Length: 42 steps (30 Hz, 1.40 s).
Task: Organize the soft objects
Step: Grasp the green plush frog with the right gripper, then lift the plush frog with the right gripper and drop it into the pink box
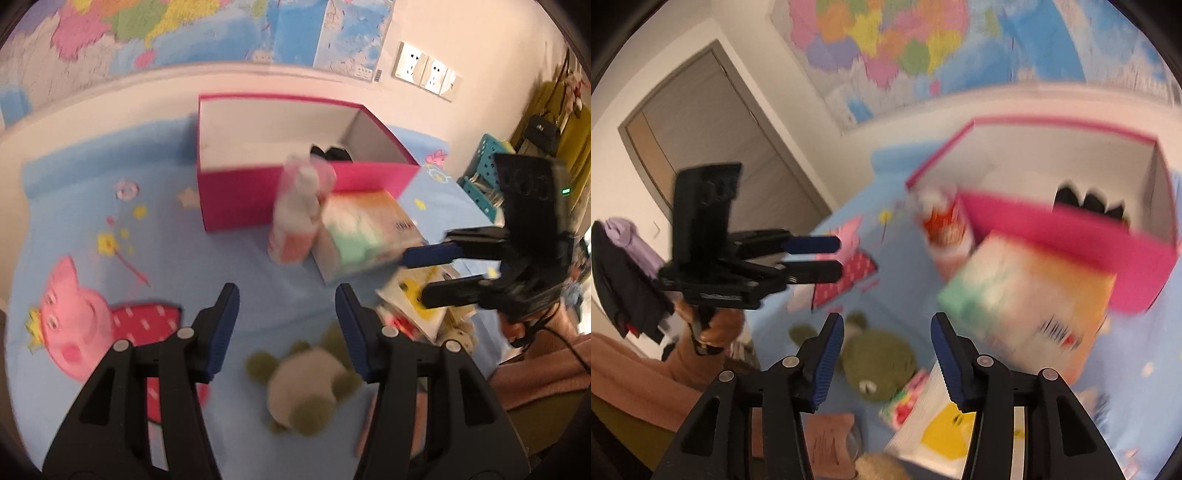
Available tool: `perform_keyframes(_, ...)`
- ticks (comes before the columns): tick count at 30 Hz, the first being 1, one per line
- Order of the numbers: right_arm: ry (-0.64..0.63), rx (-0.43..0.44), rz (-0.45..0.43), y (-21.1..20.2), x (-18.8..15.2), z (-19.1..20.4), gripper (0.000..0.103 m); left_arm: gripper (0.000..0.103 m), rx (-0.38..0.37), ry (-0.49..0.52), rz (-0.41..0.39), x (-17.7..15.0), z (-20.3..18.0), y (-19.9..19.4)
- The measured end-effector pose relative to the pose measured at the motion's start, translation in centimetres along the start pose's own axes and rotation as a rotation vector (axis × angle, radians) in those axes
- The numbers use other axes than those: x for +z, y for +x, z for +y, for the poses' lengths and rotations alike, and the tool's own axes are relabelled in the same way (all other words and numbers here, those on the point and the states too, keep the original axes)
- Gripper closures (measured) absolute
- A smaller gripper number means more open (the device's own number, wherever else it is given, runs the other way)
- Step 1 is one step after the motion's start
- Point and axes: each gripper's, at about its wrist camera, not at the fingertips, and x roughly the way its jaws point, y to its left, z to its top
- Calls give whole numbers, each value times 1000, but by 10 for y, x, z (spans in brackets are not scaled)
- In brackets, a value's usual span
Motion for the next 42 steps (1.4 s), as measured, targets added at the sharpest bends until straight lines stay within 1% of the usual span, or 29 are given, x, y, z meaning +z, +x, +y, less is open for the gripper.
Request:
perform_keyframes(2, 26, 6, 34, 11, -6, -2, 49, 47, -19, -20, 16, -13, 1, -2)
perform_keyframes(4, 19, -12, 60, 23, -9, 0, 49, 47, -31, -34, 22, -21, 2, -4)
perform_keyframes(7, 23, 5, 85, 33, -13, 3, 48, 46, -34, -53, 17, -39, 2, -11)
perform_keyframes(9, 20, -9, 105, 45, -11, 4, 48, 46, -42, -73, 23, -51, 2, -12)
perform_keyframes(16, 12, -18, 120, 57, -10, 5, 46, 43, -58, -112, 59, -80, 5, -7)
perform_keyframes(19, 9, -21, 116, 55, -13, 6, 46, 43, -54, -115, 81, -83, 4, 2)
perform_keyframes(22, 10, -27, 111, 54, -14, 8, 48, 45, -30, -110, 94, -84, 0, 11)
perform_keyframes(24, 3, -35, 109, 53, -15, 10, 48, 51, -30, -111, 91, -84, -2, 14)
perform_keyframes(28, -4, -45, 107, 54, -16, 12, 49, 52, -16, -110, 72, -84, -3, 15)
perform_keyframes(31, -3, -46, 100, 55, -16, 13, 49, 52, -15, -125, 72, -83, -3, 14)
perform_keyframes(36, -16, -48, 63, 49, -12, 20, 49, 52, -15, -137, 30, -77, -3, 2)
perform_keyframes(42, -48, -48, 4, 33, -1, 33, 49, 52, -3, -111, -33, -63, -5, -17)
